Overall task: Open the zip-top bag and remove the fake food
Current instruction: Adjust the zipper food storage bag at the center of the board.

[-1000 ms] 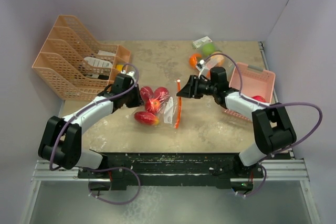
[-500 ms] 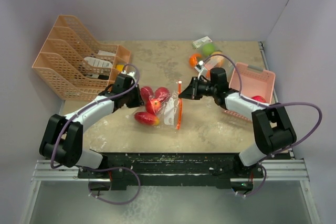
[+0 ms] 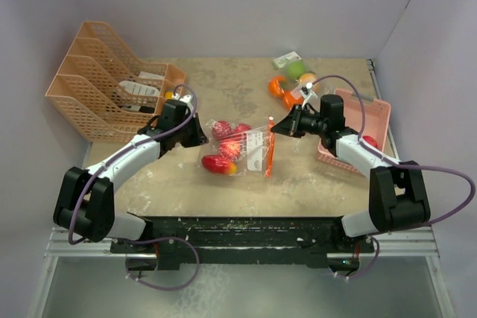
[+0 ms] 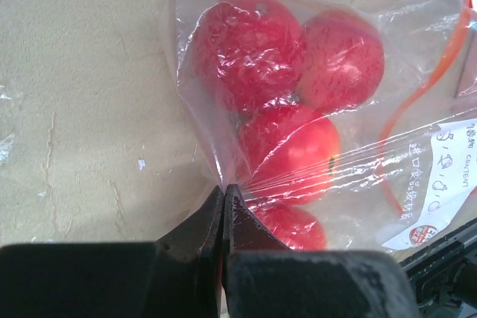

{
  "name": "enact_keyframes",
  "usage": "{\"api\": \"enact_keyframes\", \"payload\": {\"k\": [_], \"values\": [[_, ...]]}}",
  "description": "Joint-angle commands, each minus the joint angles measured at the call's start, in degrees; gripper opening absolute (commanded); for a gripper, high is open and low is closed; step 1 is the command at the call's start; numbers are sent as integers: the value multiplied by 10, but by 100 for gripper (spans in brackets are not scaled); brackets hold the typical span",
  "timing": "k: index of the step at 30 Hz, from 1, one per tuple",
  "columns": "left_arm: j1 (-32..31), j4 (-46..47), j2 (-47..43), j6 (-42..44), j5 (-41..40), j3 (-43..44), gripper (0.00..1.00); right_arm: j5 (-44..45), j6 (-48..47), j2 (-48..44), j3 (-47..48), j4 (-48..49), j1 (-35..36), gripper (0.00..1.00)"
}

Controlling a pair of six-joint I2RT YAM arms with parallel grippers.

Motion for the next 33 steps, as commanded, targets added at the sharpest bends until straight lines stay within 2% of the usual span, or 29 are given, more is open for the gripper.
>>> {"api": "enact_keyframes", "payload": {"k": [1, 3, 11, 22, 30, 33], "values": [[8, -6, -8, 1, -18, 7, 0, -17, -4, -13, 0, 50, -11, 0], [8, -1, -7, -1, -13, 8, 0, -30, 12, -13, -7, 77, -9, 0], [8, -9, -9, -4, -8, 36, 0, -55, 3, -15, 3, 70, 2, 1], [8, -56, -35, 12, -3, 169, 0, -37, -19, 25, -15, 36, 3, 0], [7, -39, -47, 4, 6, 135, 0, -31, -38, 47, -11, 10, 3, 0], [7, -48, -39, 9, -6, 129, 0, -29, -40, 55, -14, 13, 3, 6]]}}
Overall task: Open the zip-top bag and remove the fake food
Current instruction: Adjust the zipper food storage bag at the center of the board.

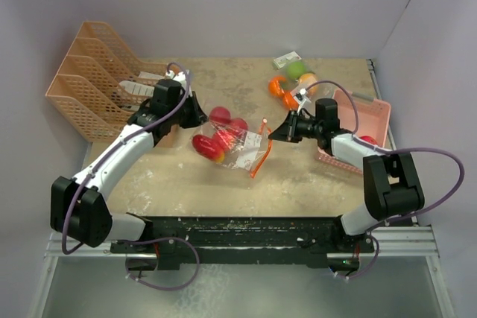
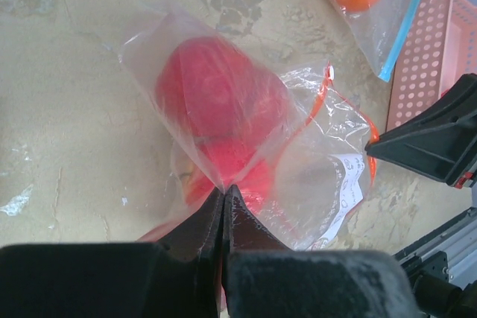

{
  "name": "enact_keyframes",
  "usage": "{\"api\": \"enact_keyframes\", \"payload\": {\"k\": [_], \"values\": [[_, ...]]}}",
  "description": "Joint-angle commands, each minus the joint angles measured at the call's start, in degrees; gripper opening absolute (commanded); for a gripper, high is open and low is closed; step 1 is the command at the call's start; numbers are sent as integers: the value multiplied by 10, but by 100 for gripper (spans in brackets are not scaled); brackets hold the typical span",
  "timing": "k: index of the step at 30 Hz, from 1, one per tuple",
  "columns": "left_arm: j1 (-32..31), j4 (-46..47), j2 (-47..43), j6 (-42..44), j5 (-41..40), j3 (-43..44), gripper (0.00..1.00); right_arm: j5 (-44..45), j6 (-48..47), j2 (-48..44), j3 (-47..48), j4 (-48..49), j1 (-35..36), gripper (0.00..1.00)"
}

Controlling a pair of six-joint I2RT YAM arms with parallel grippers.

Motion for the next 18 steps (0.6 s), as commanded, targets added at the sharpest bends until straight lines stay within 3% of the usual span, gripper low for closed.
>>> {"api": "enact_keyframes", "payload": {"k": [1, 9, 12, 14, 18], "values": [[4, 12, -11, 4, -10, -8, 0, 6, -19, 7, -3, -4, 0, 11], [4, 35, 10, -14, -4, -63, 0, 67, 10, -50, -16, -10, -7, 54], [4, 39, 16, -16, -7, -77, 0, 100, 22, -67, -23, -21, -23, 61], [4, 40, 20, -17, -8, -83, 0, 121, 31, -65, -27, -35, -38, 58], [4, 44, 28, -17, -8, -93, 0, 129, 15, -32, -22, -76, -47, 21]]}}
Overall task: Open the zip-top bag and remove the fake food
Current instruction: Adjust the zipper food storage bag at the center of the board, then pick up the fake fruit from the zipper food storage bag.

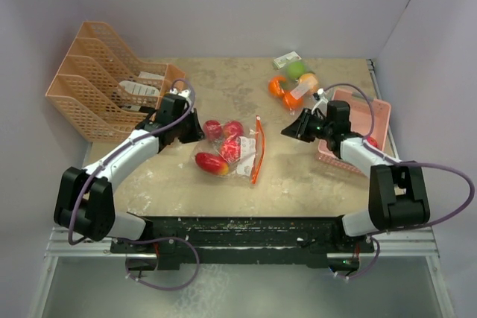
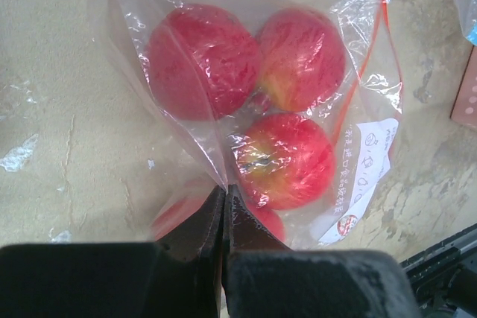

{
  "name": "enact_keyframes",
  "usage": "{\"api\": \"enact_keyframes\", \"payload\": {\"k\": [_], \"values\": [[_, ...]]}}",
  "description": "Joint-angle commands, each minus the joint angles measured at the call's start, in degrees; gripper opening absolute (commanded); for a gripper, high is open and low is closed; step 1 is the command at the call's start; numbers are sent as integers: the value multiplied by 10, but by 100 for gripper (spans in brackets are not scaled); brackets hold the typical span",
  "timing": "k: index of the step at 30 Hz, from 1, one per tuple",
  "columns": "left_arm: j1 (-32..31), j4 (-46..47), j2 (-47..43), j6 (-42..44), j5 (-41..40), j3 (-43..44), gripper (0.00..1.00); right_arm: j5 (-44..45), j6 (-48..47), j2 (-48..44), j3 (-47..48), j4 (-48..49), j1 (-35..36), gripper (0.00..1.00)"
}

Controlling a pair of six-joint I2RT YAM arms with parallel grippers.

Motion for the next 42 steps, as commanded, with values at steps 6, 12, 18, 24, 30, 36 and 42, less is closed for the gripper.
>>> {"api": "enact_keyframes", "payload": {"k": [6, 12, 18, 24, 30, 36, 42], "values": [[2, 42, 13, -14, -3, -27, 0, 10, 5, 89, -4, 22, 6, 0], [2, 43, 14, -11, -5, -32, 0, 6, -8, 165, 39, 36, 78, 0], [2, 39, 18, -6, -3, -29, 0, -18, 7, 174, 62, 70, 113, 0], [2, 46, 30, -9, 3, -30, 0, -53, 23, 162, 75, 99, 130, 0], [2, 59, 35, -18, 10, -42, 0, -70, 18, 177, 111, 100, 170, 4], [1, 61, 36, -18, 17, -56, 0, -50, -14, 205, 168, 61, 203, 34], [1, 64, 39, -21, 21, -62, 0, 11, -91, 232, 224, -40, 235, 65]]}}
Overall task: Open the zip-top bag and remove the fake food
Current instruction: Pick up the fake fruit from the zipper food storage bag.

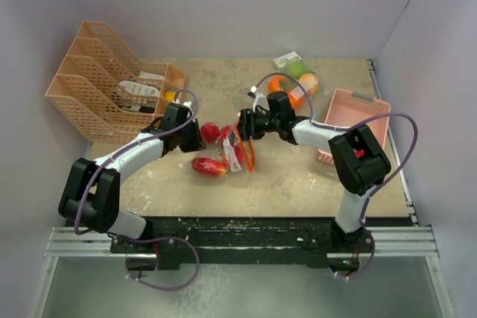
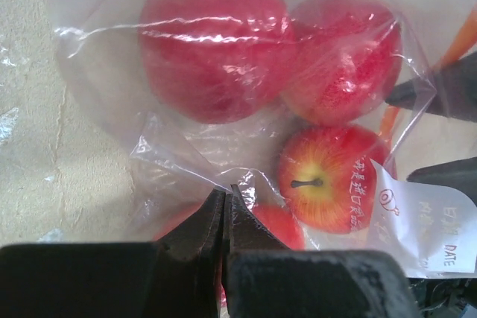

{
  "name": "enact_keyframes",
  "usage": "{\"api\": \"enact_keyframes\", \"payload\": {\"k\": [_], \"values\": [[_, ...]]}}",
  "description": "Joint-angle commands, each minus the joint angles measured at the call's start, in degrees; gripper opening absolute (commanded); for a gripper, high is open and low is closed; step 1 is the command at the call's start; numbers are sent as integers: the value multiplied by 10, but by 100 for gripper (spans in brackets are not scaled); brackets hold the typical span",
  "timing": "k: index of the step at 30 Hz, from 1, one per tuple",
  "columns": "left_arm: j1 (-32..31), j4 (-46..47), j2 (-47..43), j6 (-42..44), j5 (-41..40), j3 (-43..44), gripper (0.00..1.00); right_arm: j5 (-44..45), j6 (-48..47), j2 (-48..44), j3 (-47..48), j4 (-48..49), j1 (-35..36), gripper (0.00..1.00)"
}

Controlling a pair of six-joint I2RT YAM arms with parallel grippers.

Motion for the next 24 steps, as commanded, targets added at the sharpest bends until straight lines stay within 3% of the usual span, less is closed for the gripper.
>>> {"api": "enact_keyframes", "payload": {"k": [1, 7, 15, 17, 21, 24], "values": [[2, 24, 3, -8, 13, -7, 0, 56, -86, 11, 46, -97, 25, 68], [2, 29, 6, -9, 14, -10, 0, 113, -144, 5, 38, -167, 55, 80], [1, 40, 22, -12, 25, -6, 0, 145, -182, 15, 31, -213, 82, 84], [2, 39, 24, -11, 25, -3, 0, 154, -184, 11, 23, -215, 84, 80], [2, 36, 25, -9, 23, -1, 0, 161, -172, -5, 16, -239, 83, 60], [1, 37, 25, -10, 24, -2, 0, 183, -168, -22, 23, -253, 75, 57]]}}
